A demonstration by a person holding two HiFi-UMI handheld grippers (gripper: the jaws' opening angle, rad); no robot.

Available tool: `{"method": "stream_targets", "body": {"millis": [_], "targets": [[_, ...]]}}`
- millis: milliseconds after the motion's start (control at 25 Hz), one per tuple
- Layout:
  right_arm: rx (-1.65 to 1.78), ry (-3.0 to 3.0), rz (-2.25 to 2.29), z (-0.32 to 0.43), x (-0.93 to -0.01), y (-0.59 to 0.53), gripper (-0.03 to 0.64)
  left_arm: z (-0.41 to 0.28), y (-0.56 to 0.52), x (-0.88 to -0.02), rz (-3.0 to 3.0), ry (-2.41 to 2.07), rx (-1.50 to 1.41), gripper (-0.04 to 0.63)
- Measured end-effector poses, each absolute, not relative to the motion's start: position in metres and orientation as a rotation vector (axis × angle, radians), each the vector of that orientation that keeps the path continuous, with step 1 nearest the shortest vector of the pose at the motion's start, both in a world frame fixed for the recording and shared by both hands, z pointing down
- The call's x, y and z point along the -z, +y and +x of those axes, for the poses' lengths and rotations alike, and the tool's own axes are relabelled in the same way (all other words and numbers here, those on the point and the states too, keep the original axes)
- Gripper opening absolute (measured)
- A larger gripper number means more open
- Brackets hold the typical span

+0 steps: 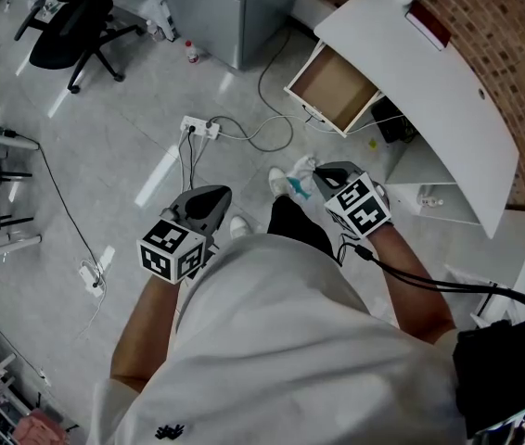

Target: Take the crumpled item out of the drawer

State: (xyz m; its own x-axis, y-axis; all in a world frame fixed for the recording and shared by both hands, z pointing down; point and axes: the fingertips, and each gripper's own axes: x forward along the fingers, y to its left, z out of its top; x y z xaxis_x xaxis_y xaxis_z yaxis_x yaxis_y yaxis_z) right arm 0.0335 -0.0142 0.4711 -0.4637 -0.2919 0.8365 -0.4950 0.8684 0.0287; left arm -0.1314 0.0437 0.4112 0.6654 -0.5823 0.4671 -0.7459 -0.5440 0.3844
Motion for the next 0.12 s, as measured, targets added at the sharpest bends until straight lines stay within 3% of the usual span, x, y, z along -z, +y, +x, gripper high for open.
{"method": "stream_targets", "body": {"millis": [120], "targets": [[-0.269, -2.083, 0.563, 0.036, -0.474, -0.037, 0.031, -0.128, 0.021, -0.411, 2.315, -1.020, -0.385, 0.025]]}}
